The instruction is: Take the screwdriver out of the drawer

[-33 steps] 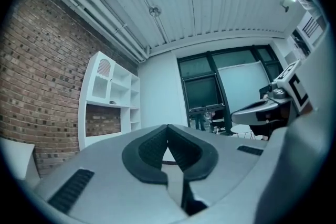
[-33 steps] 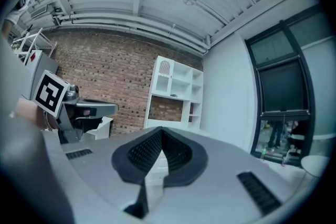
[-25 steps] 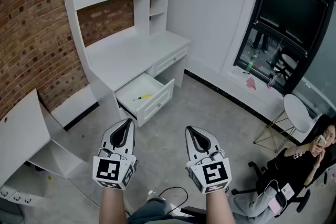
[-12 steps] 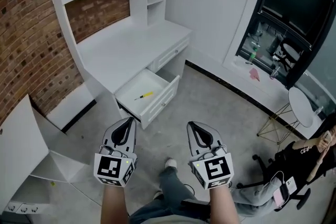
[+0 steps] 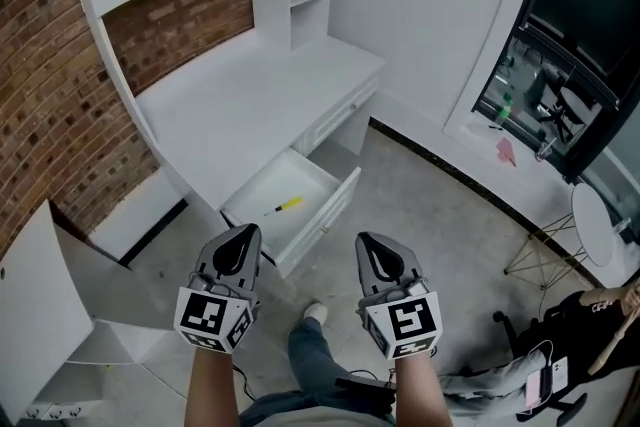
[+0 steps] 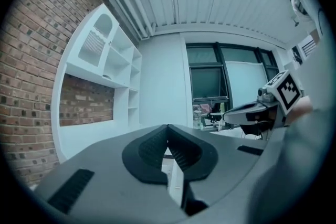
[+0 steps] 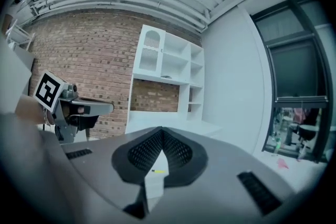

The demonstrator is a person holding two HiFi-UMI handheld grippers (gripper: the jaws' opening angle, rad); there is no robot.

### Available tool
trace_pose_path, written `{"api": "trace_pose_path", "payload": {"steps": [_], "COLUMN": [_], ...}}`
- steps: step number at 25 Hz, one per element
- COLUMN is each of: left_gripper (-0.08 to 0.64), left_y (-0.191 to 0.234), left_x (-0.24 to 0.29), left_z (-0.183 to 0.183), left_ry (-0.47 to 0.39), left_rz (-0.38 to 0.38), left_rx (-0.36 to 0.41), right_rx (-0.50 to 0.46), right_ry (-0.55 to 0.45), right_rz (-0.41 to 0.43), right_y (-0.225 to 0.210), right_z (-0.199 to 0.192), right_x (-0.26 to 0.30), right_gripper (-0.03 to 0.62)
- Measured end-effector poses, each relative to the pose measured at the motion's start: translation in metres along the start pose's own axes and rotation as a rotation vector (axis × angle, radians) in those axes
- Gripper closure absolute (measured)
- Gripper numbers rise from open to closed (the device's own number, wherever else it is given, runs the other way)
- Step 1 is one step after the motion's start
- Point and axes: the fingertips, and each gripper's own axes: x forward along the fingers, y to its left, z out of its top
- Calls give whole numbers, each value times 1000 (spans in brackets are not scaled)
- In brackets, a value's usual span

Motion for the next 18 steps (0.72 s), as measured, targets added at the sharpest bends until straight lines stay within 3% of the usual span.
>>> {"api": "trace_pose_path", "payload": {"steps": [6,13,17,18], "left_gripper": [547,546,360,351], "left_y": [42,72,73,72], "left_x": [110,204,234,239], "left_z": [-32,-69,-95,-102], "left_ry": [109,220,283,301], "left_rz": [-60,-96,-137,-148], "left_rx": [7,-10,-56,-63], "right_rx": [49,177,195,211], "right_ry": [55,135,199,211], "right_rz": [-54,-143,-158,-162], "right_y": [-56,-126,-141,-142], "right_z": [-18,-53,-72,-78], "right_x": [89,146,160,161], "right_gripper": [583,583,583,583]}}
